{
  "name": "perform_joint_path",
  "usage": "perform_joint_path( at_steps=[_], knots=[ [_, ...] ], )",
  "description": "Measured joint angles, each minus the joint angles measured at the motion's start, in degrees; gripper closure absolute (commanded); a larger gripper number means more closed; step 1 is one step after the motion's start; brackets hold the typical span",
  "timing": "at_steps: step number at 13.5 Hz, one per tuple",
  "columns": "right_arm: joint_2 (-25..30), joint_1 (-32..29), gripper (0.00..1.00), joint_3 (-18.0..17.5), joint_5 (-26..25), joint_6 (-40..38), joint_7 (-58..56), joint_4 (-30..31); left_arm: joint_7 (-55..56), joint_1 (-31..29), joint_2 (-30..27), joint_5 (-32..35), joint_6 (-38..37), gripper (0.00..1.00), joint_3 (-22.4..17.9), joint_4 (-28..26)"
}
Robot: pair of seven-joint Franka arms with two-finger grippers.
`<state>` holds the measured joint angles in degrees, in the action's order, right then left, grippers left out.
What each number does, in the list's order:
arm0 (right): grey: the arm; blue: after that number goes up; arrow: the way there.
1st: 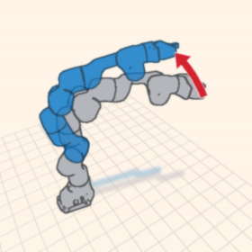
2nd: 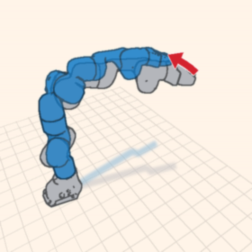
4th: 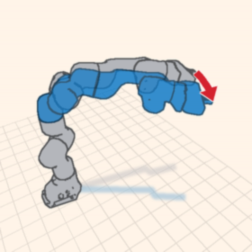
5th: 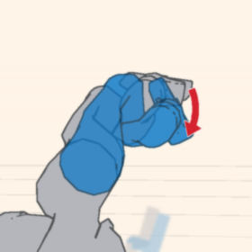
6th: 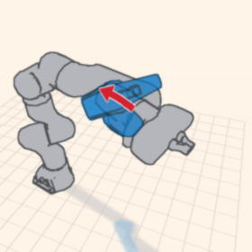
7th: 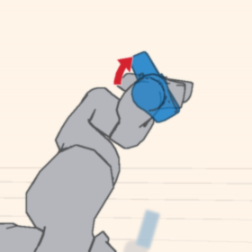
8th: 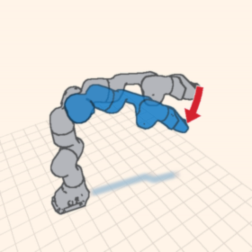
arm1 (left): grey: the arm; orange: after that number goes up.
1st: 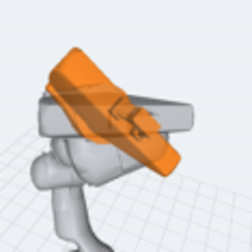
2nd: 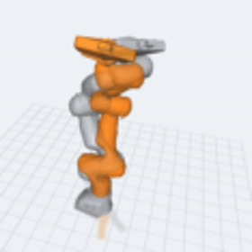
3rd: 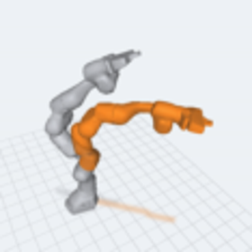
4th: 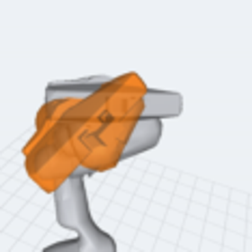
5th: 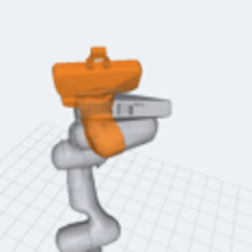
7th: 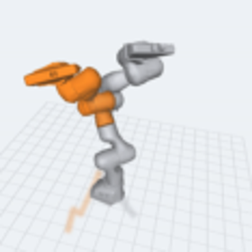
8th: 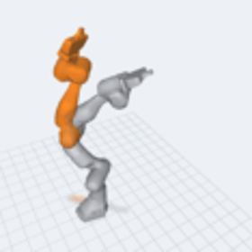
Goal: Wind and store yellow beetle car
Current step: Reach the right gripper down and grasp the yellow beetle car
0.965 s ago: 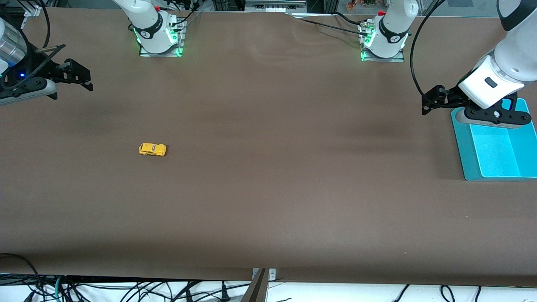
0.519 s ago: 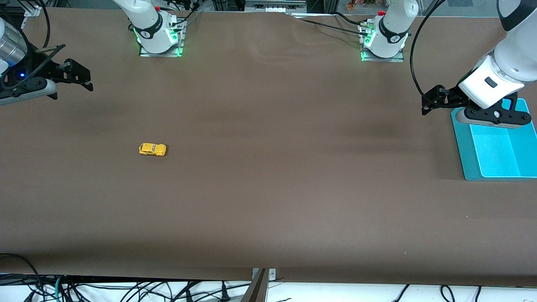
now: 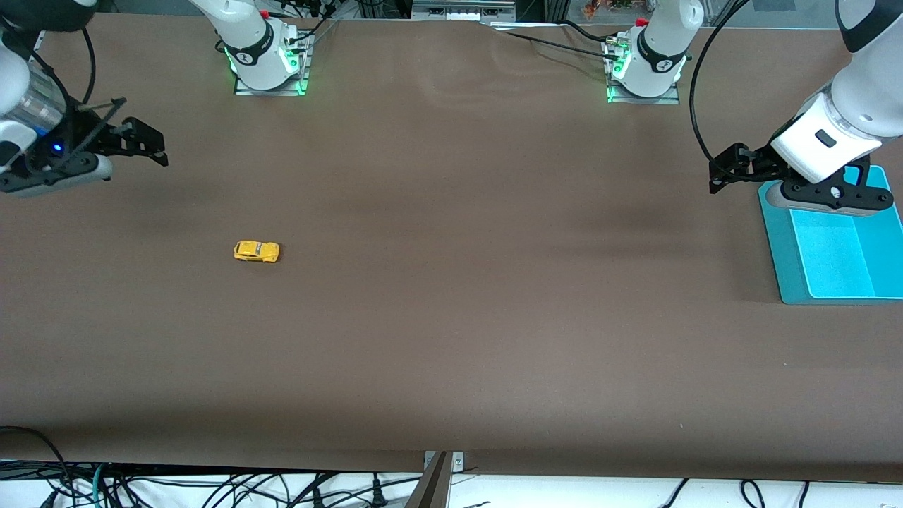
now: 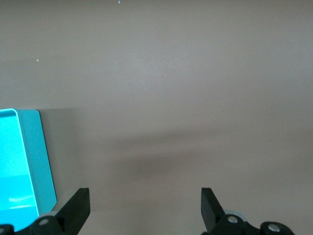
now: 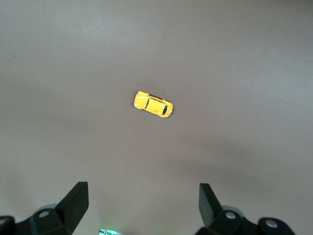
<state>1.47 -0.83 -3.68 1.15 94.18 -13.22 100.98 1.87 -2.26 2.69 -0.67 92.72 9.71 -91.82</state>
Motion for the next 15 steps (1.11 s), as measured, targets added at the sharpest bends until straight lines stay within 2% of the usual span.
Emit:
perform_joint_path(
  at_steps=[3,11,15],
  knots=[
    [-2.93,0.20,0.00,-0.06,0.00,4.86,-6.20,2.40,0.00,0.00,0.00,0.00,0.00,0.00,0.00,0.00],
    [-8.60,0.25,0.00,-0.80,-0.10,37.55,-48.77,25.35,0.00,0.00,0.00,0.00,0.00,0.00,0.00,0.00],
    [-13.14,0.24,0.00,-0.80,-0.12,47.42,-61.58,29.62,0.00,0.00,0.00,0.00,0.00,0.00,0.00,0.00]
  ],
)
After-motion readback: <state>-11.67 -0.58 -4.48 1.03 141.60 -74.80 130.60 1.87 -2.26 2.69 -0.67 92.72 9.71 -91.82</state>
